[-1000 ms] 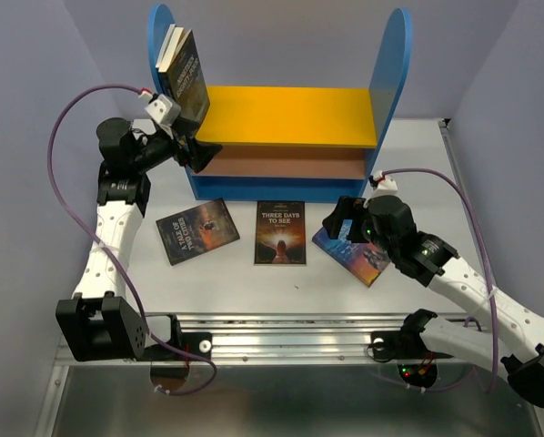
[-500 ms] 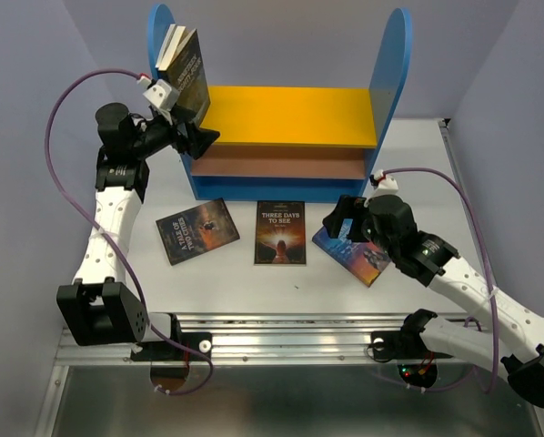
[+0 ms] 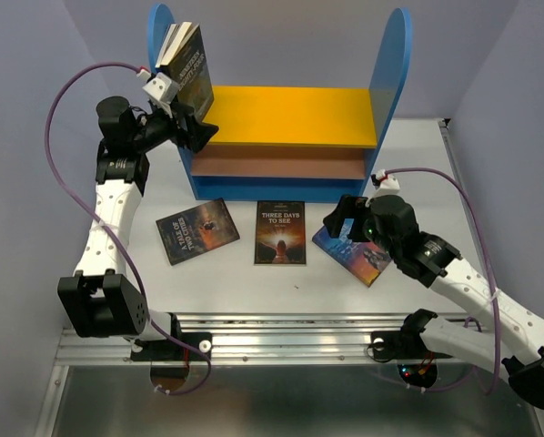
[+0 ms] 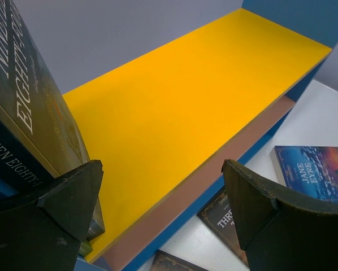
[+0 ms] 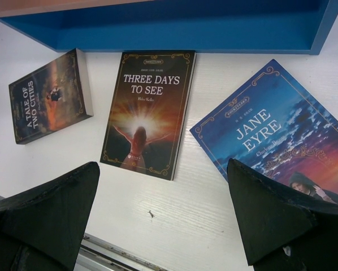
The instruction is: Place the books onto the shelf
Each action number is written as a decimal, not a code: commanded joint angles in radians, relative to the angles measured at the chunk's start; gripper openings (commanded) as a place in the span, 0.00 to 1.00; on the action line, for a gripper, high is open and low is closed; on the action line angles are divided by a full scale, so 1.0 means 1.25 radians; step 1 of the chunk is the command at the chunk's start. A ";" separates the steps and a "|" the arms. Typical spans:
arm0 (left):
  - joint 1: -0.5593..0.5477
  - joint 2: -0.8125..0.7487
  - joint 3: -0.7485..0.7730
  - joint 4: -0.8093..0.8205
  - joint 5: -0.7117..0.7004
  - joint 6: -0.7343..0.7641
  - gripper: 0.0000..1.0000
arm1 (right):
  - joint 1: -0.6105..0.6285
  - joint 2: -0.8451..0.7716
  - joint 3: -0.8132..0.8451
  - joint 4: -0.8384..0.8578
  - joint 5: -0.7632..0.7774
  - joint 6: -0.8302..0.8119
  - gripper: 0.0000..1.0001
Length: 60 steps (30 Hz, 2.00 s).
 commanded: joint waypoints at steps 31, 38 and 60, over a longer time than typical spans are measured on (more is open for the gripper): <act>-0.228 -0.461 -0.425 -0.117 -0.458 -0.601 0.99 | -0.003 0.076 -0.046 0.082 -0.107 0.007 1.00; -0.361 -0.392 -0.557 -0.175 -0.542 -0.646 0.99 | -0.003 0.231 -0.061 0.180 -0.117 0.066 1.00; -0.424 -0.014 -0.636 0.047 -0.514 -0.666 0.99 | 0.030 0.469 -0.088 0.364 -0.169 0.218 1.00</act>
